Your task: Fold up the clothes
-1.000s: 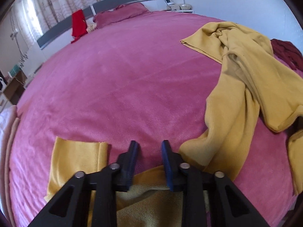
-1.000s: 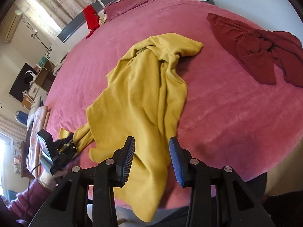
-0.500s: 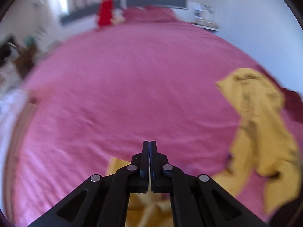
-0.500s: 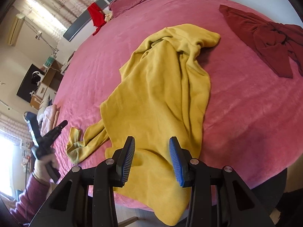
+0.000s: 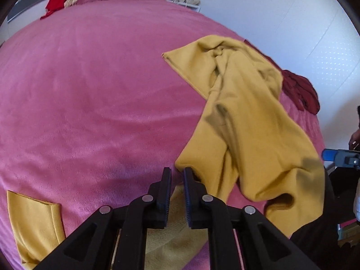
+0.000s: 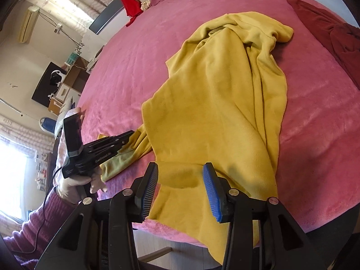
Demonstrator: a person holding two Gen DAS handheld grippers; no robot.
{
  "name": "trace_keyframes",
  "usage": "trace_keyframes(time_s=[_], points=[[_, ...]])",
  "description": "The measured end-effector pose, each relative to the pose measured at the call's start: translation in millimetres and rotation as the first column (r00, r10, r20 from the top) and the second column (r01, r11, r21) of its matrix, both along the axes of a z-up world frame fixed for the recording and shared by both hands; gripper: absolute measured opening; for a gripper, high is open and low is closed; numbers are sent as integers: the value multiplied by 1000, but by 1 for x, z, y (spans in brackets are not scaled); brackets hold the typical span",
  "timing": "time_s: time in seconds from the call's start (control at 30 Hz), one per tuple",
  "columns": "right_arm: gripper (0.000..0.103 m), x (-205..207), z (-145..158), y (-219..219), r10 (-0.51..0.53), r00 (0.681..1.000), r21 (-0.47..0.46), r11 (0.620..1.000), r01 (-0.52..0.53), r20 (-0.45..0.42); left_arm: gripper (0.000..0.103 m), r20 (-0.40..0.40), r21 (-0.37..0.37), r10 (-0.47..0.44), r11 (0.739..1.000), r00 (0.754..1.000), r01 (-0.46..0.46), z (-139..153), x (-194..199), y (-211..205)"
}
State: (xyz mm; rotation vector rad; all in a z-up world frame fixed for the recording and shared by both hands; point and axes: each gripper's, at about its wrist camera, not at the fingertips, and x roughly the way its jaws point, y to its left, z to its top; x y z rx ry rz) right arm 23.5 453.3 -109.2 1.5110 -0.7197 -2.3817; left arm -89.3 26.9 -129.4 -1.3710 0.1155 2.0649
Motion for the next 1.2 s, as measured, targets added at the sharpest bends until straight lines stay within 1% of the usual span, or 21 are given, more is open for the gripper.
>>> trace_keyframes(time_s=[0.1,0.17,0.23,0.27,0.3,0.33,0.37,0.4,0.43,0.57,0.63,0.67,0.7,0.77,0.8,0.9,0.97,1.0,1.1,1.17,1.2], points=[[44,4,-2,7,-11,1000,-10,1000,11,3,10,-43,76,0,997,999,4,17,11,-6],[44,2,-4,9,-19,1000,-16,1000,19,7,11,-56,98,-23,995,998,28,28,16,-8],[44,1,-8,9,-20,1000,-12,1000,20,16,19,-4,125,-54,991,999,54,25,14,-8],[44,-1,-10,7,-17,1000,-10,1000,17,19,24,29,111,-53,993,998,50,21,12,-6],[44,-3,-11,5,-13,1000,-13,1000,13,22,25,51,91,-52,995,997,47,17,11,-4],[44,-4,-12,4,-10,1000,-18,1000,10,23,25,30,55,-51,997,998,49,15,12,-3],[44,-4,-11,2,-9,1000,-26,1000,9,18,29,9,19,-51,999,999,51,14,13,-1],[44,-4,-10,0,-7,1000,-33,999,8,14,33,-10,-15,-52,999,999,52,12,15,0],[44,-5,-9,-1,-2,1000,-33,999,2,11,43,-22,-41,-55,998,998,55,11,15,3],[44,-6,-9,-5,8,1000,-13,1000,-8,9,46,-29,-89,-85,993,996,82,2,23,15],[44,-7,-10,-4,-1,1000,-24,1000,1,12,46,-79,-131,-91,988,993,80,-1,32,22],[44,-7,-10,-4,-5,1000,-31,999,5,14,46,-95,-131,-79,989,992,66,-2,34,22],[44,-7,-9,-3,-6,1000,-30,1000,6,12,44,-95,-118,-55,992,994,44,-2,36,20],[44,-8,-9,-4,-4,1000,-18,1000,5,10,11,-41,-44,4,999,999,-6,-2,33,10],[44,-8,-8,-5,-3,1000,-12,1000,3,10,10,-20,-18,29,999,999,-29,-1,32,6],[44,-10,-8,-5,-5,1000,-15,1000,5,13,6,-47,-46,65,997,997,-67,7,32,1],[44,-9,-7,-6,-13,1000,-14,1000,14,10,6,-141,-79,71,993,987,-82,22,36,-1],[44,-8,-6,-5,-18,1000,-15,1000,18,7,6,-186,-69,91,992,978,-105,34,36,-7],[44,-7,-3,1,-42,999,-13,999,42,-2,6,-268,40,225,974,937,-223,78,26,-48],[44,-7,-1,5,-51,999,-10,999,51,-2,6,-309,73,297,955,903,-289,104,17,-80],[44,-7,-1,8,-60,998,-3,998,60,-3,6,-332,70,321,946,887,-316,114,12,-96]])
